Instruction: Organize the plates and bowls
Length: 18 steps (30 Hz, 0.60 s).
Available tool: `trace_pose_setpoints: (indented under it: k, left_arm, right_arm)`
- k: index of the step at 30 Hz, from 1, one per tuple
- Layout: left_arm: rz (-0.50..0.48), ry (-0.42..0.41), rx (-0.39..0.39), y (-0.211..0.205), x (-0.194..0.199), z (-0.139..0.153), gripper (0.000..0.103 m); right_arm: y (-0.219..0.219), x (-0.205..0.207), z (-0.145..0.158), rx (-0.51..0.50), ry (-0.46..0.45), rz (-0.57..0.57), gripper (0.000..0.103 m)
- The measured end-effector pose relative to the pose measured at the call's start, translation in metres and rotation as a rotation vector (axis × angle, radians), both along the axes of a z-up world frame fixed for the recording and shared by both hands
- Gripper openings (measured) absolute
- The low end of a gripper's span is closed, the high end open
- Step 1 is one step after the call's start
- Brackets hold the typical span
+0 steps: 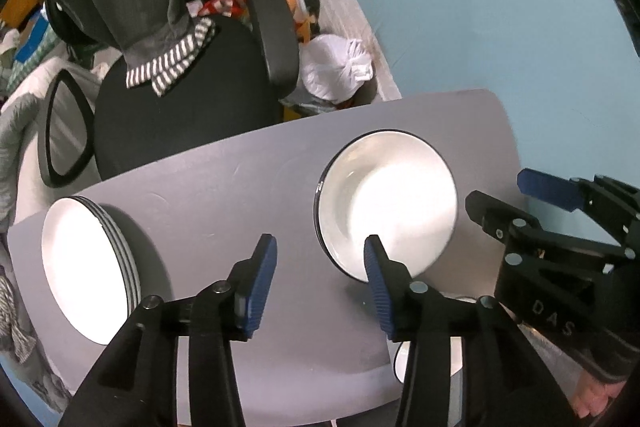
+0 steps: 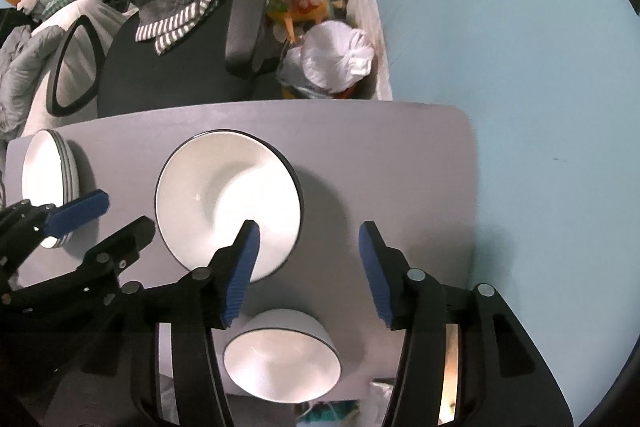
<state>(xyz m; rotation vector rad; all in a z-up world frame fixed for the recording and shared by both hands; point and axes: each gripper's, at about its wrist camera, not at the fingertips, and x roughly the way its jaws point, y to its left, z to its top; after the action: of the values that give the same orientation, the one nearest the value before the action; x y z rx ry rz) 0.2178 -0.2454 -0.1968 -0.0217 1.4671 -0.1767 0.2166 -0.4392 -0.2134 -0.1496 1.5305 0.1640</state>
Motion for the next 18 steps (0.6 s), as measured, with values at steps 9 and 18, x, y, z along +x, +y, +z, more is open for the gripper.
trace_pose_setpoints:
  k: [9,18]
  left_arm:
    - [-0.037,-0.042,-0.025,-0.002,-0.032,0.021,0.050]
    - [-0.042,-0.044,-0.074,0.002,-0.058,0.032,0.050]
  right_arm:
    - [-0.001,-0.029,0.028,-0.021,-0.076,0.010,0.058]
    - [-0.011,-0.057,0.043,-0.016,-0.092,-0.015,0.059]
